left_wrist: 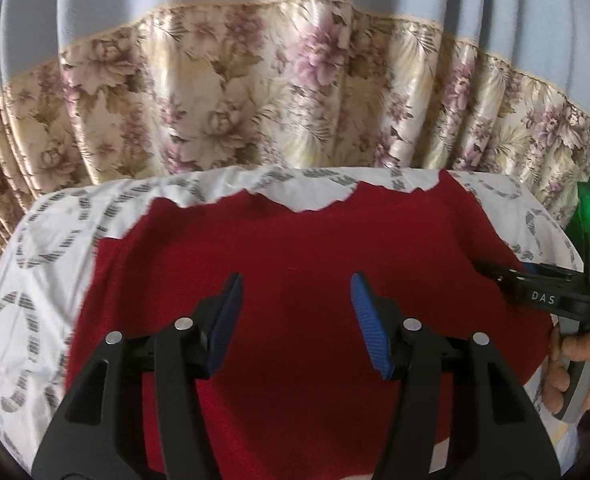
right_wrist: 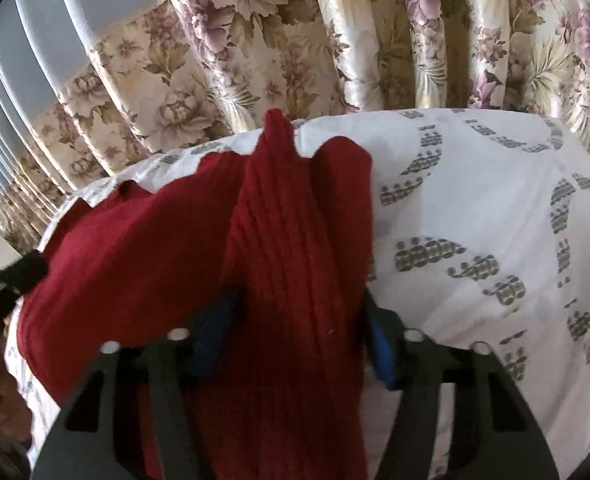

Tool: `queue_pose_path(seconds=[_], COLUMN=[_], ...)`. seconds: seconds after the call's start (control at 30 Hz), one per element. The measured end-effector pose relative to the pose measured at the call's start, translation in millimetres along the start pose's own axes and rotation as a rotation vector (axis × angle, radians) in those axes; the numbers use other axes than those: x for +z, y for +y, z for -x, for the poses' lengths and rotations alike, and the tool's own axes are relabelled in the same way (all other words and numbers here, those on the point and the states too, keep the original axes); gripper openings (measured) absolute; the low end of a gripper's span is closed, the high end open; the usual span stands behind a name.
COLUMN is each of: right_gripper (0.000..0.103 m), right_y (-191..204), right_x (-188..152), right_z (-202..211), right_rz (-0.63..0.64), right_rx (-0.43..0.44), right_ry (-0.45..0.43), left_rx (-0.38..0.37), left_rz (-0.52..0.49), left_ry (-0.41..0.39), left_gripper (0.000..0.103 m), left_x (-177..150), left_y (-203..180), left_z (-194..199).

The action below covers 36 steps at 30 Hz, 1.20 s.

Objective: Fold small clothes
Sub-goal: 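Grasp and lift the sweater bundle with the right tool while the left tool holds it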

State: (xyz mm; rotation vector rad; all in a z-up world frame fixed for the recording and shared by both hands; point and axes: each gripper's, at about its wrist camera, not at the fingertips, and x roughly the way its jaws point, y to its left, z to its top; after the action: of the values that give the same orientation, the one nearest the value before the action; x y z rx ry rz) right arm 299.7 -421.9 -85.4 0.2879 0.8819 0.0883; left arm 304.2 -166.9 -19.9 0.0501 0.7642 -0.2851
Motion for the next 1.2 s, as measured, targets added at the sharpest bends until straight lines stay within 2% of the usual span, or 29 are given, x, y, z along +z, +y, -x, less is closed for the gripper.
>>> queue_pose_path(seconds=[0.2,0.37,0.47,0.6,0.7,0.77,0.87,1.0,1.2], right_gripper=[0.027,0.024,0.024,0.024,0.024,0.024,0.024,0.024,0.023], right_y=[7,7,9,22,32,41,61,98,160], right_x=[2,8,15,27,31,33,38,46,55], right_z=[7,16,26,41,49,54,61,66,64], right_rz=[0.021,0.003,-0.027,-0.032,-0.044,-0.039,-0.018,0.021,0.044], right_rx=[0.005,0.049,0.091,0.115,0.108,0.082,0.031,-0.028,-0.03], right_ry=[-0.021,-0.036,-0.053,-0.075,-0.084,-0.093,-0.111,-0.139,-0.153], left_rx=[-0.046,-0.014,0.017,0.015,0.007,0.041,0.099,0.177,0.266], left_rz=[-0.026,-0.071,-0.094,-0.072,-0.063,-0.071,-0.05,0.024,0.114], left_ry=[0.041,0.086,0.073,0.075,0.06,0.04,-0.003,-0.049,-0.101], left_gripper=[0.056,0.058,0.06,0.059,0.059,0.059,0.06,0.062,0.064], left_x=[-4,-11,-14,-11,-11,-8,2,20,37], left_y=[-24,-35,-36,-33,-29,-26,-7,40,110], left_z=[-21,-46,-51,-51,-45,-38,-19,10,50])
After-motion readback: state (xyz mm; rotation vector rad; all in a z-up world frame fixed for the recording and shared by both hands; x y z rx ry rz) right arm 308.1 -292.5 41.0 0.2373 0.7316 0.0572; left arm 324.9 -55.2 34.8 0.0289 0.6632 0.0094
